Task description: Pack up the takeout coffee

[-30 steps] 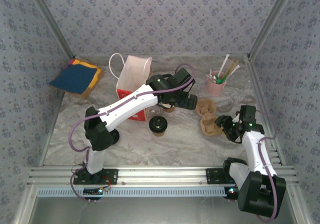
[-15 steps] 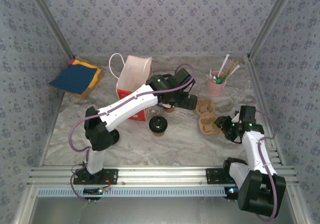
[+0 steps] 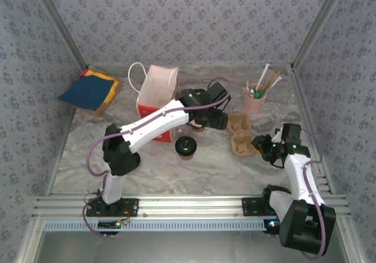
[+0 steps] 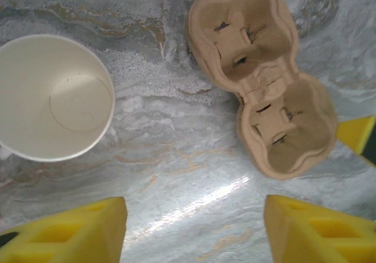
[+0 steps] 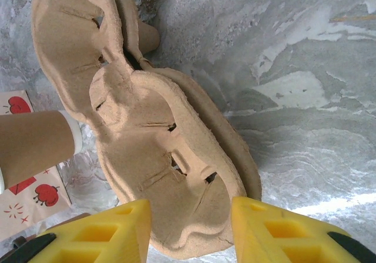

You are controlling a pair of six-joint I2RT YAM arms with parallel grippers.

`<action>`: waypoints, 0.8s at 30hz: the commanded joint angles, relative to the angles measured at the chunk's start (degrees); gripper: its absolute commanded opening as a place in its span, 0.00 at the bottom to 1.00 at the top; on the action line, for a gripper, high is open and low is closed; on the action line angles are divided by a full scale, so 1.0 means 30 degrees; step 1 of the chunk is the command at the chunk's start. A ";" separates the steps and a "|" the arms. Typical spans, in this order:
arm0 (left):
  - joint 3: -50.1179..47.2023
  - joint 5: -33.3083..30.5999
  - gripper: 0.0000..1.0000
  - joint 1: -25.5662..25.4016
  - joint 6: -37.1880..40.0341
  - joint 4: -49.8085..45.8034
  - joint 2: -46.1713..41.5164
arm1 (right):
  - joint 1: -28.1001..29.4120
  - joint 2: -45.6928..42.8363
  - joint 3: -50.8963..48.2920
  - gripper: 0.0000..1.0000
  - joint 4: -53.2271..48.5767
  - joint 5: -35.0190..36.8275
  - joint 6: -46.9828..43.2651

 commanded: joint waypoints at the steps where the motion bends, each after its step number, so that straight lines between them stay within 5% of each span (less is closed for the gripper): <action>1: 0.1075 -0.0093 0.60 -0.0047 0.0873 0.0036 0.1271 | -0.0119 -0.0210 -0.0131 0.43 -0.0338 0.0085 -0.0289; 3: 0.2319 -0.0342 0.51 -0.0020 0.1401 -0.0118 0.2251 | -0.0093 -0.0234 -0.0046 0.43 -0.0619 0.0383 -0.0441; 15: 1.0423 -0.1014 0.46 0.0732 0.3278 -0.0437 0.8749 | -0.0084 -0.0231 -0.0238 0.44 -0.1229 0.0680 -0.0896; 24: 1.1793 -0.1410 0.45 0.1096 0.3430 0.1034 1.1275 | -0.0014 0.0181 -0.0357 0.42 -0.0839 0.0188 -0.0954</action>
